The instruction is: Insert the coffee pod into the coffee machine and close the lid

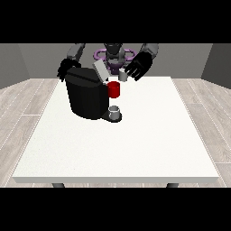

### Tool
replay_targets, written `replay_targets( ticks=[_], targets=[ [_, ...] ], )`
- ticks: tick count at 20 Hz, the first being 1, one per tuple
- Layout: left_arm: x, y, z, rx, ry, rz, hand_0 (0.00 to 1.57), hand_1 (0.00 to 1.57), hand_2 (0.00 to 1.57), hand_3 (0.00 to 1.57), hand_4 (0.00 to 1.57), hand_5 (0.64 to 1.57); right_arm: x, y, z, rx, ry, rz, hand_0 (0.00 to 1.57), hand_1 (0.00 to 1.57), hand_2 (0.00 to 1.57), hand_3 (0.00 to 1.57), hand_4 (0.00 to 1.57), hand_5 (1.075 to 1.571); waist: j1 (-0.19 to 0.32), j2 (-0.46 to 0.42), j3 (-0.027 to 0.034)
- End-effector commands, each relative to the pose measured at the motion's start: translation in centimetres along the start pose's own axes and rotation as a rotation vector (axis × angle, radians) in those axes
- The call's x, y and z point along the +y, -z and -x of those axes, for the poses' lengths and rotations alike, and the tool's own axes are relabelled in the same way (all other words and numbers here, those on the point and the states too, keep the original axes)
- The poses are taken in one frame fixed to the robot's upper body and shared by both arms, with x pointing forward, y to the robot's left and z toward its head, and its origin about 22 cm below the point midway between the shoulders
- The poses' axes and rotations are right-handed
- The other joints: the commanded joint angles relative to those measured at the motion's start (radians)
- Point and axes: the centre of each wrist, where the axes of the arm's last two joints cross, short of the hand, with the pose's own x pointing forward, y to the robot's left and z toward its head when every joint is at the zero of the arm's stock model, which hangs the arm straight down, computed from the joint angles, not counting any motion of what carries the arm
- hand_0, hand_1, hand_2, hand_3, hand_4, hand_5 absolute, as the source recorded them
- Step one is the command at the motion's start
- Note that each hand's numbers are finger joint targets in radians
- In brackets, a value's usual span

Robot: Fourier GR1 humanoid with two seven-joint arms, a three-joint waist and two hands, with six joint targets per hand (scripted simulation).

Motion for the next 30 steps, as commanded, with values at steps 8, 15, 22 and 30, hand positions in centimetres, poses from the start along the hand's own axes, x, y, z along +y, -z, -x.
replay_targets(
  ticks=[8,15,22,30],
  targets=[
    [1.0,0.5,0.0,0.016,0.021,-0.047,1.28,1.28,1.30,1.24,0.49,1.571,1.1,-0.1,-2.4,-0.032,-0.035,0.008,0.00,0.00,0.00,0.00,0.54,1.571,-0.059,0.041,-0.0003],
    [1.5,1.7,-2.9,0.020,0.026,0.028,1.33,1.33,1.34,1.23,0.50,1.571,-0.6,-0.7,0.1,-0.026,-0.023,0.050,0.00,0.00,0.00,0.00,0.53,1.571,-0.032,0.022,0.0006],
    [0.5,2.0,-4.2,-0.061,0.032,0.003,1.18,1.18,1.25,1.18,0.50,1.571,-3.4,1.3,-1.6,-0.071,0.004,0.078,0.00,0.00,0.00,0.00,0.53,1.571,-0.007,0.082,0.0006],
    [-2.0,1.4,-2.2,-0.013,0.038,0.034,1.19,1.19,1.27,1.20,0.51,1.571,-2.3,-0.1,-1.0,-0.021,0.030,0.084,0.00,0.00,0.00,0.00,0.51,1.571,-0.017,0.039,0.0003]
  ],
)
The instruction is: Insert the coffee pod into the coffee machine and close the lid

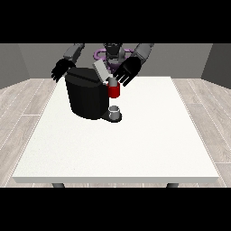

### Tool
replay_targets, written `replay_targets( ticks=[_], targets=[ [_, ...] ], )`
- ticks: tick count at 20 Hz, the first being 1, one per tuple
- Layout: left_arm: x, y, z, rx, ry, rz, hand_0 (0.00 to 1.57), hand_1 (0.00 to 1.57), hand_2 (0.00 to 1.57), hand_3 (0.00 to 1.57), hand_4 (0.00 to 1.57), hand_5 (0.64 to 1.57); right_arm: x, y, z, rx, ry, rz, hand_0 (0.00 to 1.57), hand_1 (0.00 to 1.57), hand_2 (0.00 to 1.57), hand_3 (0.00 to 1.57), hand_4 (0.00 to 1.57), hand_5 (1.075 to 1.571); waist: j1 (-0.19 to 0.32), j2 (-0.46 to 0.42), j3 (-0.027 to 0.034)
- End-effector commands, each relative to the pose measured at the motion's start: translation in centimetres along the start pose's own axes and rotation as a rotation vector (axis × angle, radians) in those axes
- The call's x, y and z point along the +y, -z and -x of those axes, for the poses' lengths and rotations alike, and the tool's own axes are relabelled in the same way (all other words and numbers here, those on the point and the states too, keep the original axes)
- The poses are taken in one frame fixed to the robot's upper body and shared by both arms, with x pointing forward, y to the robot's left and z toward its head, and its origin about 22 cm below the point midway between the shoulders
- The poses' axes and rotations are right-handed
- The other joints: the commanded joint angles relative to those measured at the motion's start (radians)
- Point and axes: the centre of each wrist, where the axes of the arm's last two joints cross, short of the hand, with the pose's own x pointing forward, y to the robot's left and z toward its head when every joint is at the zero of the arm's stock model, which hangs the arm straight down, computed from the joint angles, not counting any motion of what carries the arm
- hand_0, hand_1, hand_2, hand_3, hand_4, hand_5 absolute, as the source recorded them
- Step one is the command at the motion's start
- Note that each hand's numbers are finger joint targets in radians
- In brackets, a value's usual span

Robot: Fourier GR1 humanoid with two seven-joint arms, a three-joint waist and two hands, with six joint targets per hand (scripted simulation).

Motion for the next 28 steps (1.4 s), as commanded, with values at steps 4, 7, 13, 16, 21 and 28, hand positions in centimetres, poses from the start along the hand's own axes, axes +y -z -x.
replay_targets(
  ticks=[4,7,13,16,21,28],
  targets=[
    [0.0,-0.3,1.1,0.011,0.002,0.013,1.19,1.19,1.25,1.18,0.49,1.571,0.7,-0.7,0.4,0.003,-0.014,0.013,0.00,0.00,0.00,0.00,0.48,1.571,0.008,0.011,-0.0002],
    [-1.3,0.4,-1.1,-0.007,0.029,0.041,1.24,1.24,1.28,1.20,0.49,1.571,-0.3,-0.5,1.8,-0.019,0.001,0.043,0.00,0.00,0.00,0.00,0.44,1.571,0.036,0.010,0.0004],
    [-1.6,-0.6,1.8,0.036,-0.007,0.059,1.20,1.20,1.24,1.14,0.47,1.571,-0.9,-1.1,1.0,0.018,-0.019,0.020,0.00,0.00,0.00,0.00,0.44,1.571,0.009,-0.006,-0.0002],
    [0.4,-0.5,1.6,0.048,0.002,0.047,1.16,1.16,1.19,1.06,0.46,1.571,-1.6,-1.2,1.2,-0.003,0.007,0.010,0.00,0.00,0.00,0.00,0.45,1.571,-0.009,-0.001,0.0000],
    [-0.5,0.4,-0.8,-0.011,0.040,0.032,1.11,1.11,1.15,0.98,0.41,1.571,-1.0,-0.2,1.3,-0.008,-0.007,0.046,0.00,0.00,0.00,0.00,0.36,1.571,0.027,0.031,0.0002],
    [-0.9,0.1,0.2,0.002,0.056,0.014,1.07,1.07,1.12,0.97,0.36,1.571,-0.9,-0.3,0.5,-0.016,-0.015,0.013,0.00,0.00,0.00,0.00,0.44,1.571,0.012,0.024,0.0000]
  ],
)
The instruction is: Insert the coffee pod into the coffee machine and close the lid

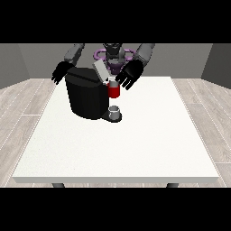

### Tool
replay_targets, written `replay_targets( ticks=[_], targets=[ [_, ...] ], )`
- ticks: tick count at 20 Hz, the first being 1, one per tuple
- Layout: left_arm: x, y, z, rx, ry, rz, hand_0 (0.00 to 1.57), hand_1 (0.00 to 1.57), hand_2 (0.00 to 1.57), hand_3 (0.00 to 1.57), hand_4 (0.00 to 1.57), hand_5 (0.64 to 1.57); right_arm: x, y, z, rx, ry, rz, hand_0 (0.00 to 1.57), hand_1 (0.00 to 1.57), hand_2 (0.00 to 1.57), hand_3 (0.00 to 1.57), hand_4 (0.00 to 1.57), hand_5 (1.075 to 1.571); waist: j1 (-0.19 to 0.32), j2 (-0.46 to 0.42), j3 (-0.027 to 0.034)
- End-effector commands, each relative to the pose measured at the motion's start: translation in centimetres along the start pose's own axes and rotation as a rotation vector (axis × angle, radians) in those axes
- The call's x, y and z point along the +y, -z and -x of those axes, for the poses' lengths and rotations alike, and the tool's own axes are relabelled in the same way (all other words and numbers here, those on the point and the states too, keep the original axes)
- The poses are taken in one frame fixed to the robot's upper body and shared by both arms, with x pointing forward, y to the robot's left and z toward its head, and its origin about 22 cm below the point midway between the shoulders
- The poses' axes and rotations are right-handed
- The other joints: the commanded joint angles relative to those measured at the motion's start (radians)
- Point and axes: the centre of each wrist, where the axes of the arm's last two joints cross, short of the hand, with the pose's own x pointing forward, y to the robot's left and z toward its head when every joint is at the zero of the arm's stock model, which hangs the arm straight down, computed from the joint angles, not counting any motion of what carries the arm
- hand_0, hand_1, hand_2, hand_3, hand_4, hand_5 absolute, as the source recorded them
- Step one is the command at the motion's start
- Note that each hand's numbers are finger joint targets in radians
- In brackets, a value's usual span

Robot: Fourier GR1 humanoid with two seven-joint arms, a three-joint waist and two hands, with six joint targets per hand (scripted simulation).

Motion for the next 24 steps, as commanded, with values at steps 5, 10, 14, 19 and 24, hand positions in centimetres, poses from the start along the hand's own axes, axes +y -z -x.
replay_targets(
  ticks=[5,10,14,19,24],
  targets=[
    [-1.6,-0.2,0.2,-0.027,0.091,0.082,0.57,0.57,0.81,0.64,0.24,1.571,-1.1,1.0,-0.7,0.011,0.008,0.004,0.00,0.00,0.00,0.00,0.46,1.571,0.022,-0.018,-0.0013],
    [-0.1,0.2,-0.7,-0.006,0.116,0.106,0.00,0.00,0.00,0.00,0.00,1.571,-0.1,-0.5,1.7,-0.008,-0.017,0.008,0.00,0.00,0.00,0.00,0.46,1.571,0.019,-0.009,-0.0009],
    [0.0,0.7,-2.0,-0.029,0.125,0.118,0.00,0.00,0.00,0.00,0.00,1.571,0.0,0.8,1.1,0.038,0.018,0.044,0.00,0.00,0.00,0.00,0.42,1.571,0.040,-0.032,-0.0010],
    [-0.2,0.2,-1.0,-0.011,0.107,0.130,0.00,0.00,0.00,0.00,0.00,1.571,-0.6,0.1,1.6,0.082,-0.022,0.059,0.00,0.00,0.00,0.00,0.35,1.571,0.055,-0.074,-0.0013],
    [-0.9,-0.3,0.0,0.000,0.088,0.123,0.00,0.00,0.00,0.00,0.00,1.571,-1.0,-1.7,3.6,0.068,-0.017,0.071,0.00,0.00,0.00,0.00,0.38,1.571,0.057,-0.081,-0.0012]
  ],
)
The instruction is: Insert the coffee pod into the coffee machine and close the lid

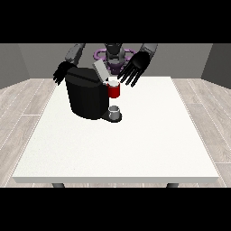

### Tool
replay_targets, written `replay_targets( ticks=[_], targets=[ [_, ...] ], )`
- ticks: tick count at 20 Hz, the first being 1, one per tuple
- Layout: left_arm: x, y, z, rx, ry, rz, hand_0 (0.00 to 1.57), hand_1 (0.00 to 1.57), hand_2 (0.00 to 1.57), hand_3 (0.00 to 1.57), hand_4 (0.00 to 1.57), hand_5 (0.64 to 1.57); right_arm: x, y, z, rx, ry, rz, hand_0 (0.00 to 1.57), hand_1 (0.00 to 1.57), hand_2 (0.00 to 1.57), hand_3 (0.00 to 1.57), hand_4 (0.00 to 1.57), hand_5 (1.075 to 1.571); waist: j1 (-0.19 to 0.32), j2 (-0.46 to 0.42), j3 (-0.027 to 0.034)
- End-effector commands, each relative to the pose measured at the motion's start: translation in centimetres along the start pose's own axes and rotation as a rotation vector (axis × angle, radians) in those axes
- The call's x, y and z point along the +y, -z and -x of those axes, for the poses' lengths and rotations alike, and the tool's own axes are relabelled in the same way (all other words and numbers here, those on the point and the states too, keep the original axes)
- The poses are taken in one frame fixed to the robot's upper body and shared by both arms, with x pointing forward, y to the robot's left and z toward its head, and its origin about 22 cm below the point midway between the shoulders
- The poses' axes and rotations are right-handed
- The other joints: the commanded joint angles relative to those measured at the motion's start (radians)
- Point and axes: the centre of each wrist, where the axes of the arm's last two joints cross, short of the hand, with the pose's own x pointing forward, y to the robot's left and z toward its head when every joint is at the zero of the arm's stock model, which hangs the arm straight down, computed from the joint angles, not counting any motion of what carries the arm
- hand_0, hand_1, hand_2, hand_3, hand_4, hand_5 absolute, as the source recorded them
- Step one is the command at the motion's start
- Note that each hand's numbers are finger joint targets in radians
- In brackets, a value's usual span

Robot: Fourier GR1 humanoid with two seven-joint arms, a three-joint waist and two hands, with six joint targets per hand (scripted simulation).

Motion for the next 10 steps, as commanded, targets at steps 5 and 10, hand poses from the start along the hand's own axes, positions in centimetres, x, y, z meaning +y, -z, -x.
replay_targets(
  ticks=[5,10],
  targets=[
    [-5.2,0.0,-0.5,0.022,-0.148,0.061,0.00,0.00,0.00,0.00,0.00,1.571,-3.0,-1.3,2.3,0.105,-0.011,0.043,0.00,0.00,0.00,0.00,0.39,1.571,0.052,-0.133,0.0001],
    [-8.2,-1.3,1.7,-0.028,-0.523,-0.026,0.00,0.00,0.00,0.00,0.08,1.571,-5.6,-2.4,3.7,0.154,-0.009,0.120,0.00,0.00,0.00,0.00,0.39,1.571,0.143,-0.197,-0.0010]
  ],
)
